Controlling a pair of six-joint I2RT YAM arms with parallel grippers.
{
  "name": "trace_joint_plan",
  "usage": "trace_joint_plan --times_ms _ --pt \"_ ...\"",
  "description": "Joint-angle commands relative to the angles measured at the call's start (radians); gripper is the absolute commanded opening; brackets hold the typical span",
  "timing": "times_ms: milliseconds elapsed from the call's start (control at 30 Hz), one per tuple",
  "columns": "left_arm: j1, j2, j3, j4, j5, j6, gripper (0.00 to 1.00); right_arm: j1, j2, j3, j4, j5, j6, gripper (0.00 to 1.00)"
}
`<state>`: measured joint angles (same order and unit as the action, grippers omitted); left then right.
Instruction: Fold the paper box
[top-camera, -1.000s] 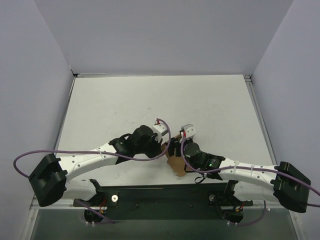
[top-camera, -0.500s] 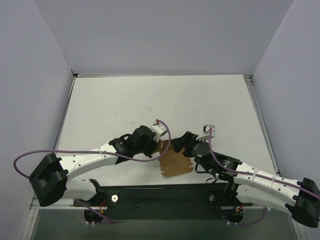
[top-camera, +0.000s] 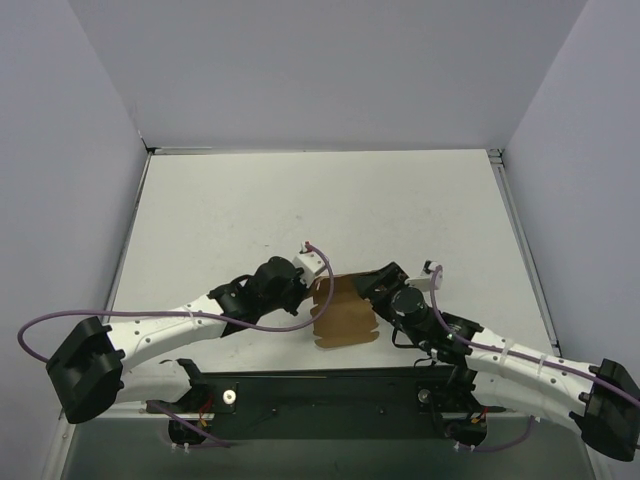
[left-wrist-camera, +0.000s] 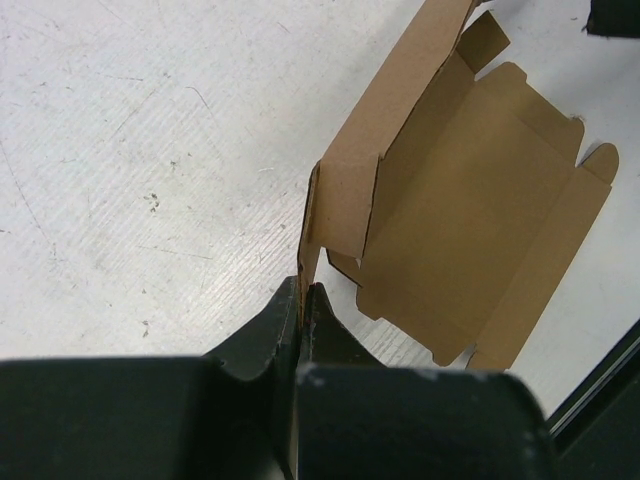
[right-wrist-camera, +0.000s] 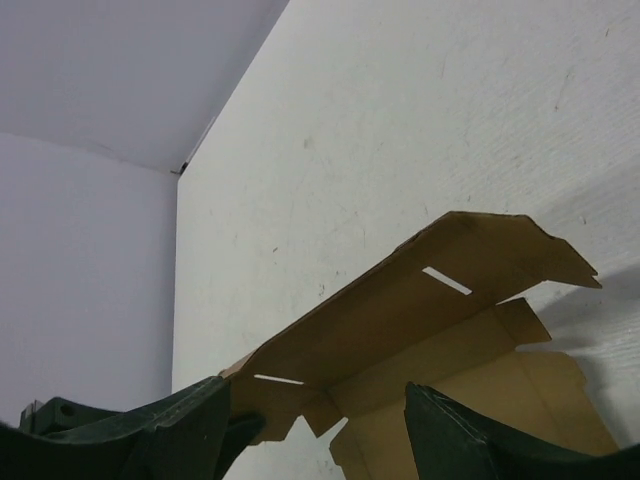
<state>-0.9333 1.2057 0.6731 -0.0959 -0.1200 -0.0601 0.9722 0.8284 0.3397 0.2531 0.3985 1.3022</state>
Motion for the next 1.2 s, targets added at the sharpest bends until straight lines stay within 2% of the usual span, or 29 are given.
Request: trace_joint_plan --times_ms 0,200,767,933,1167 --pt "0.002 -0.017 -0.001 0.050 -0.015 0.028 0.00 -0.041 0.018 -0.002 0.098 0.030 0.022 0.70" --pt "0.001 -0.017 0.000 0.051 -0.018 0.029 0.00 -0.066 0.046 0.001 0.135 0.031 0.012 0.70" --pt "-0.002 -0.026 -0.015 0.062 -0.018 0.029 0.00 -0.087 0.172 -0.024 0.192 0.019 -0.003 0.60" --pt "-0.001 -0.020 -0.018 0.061 -0.020 0.029 0.00 -0.089 0.147 -0.034 0.224 -0.004 -0.015 0.59" --pt "-0.002 -0.011 -0.018 0.065 -0.024 0.029 0.00 -0.098 0.104 -0.011 0.229 -0.009 -0.017 0.62"
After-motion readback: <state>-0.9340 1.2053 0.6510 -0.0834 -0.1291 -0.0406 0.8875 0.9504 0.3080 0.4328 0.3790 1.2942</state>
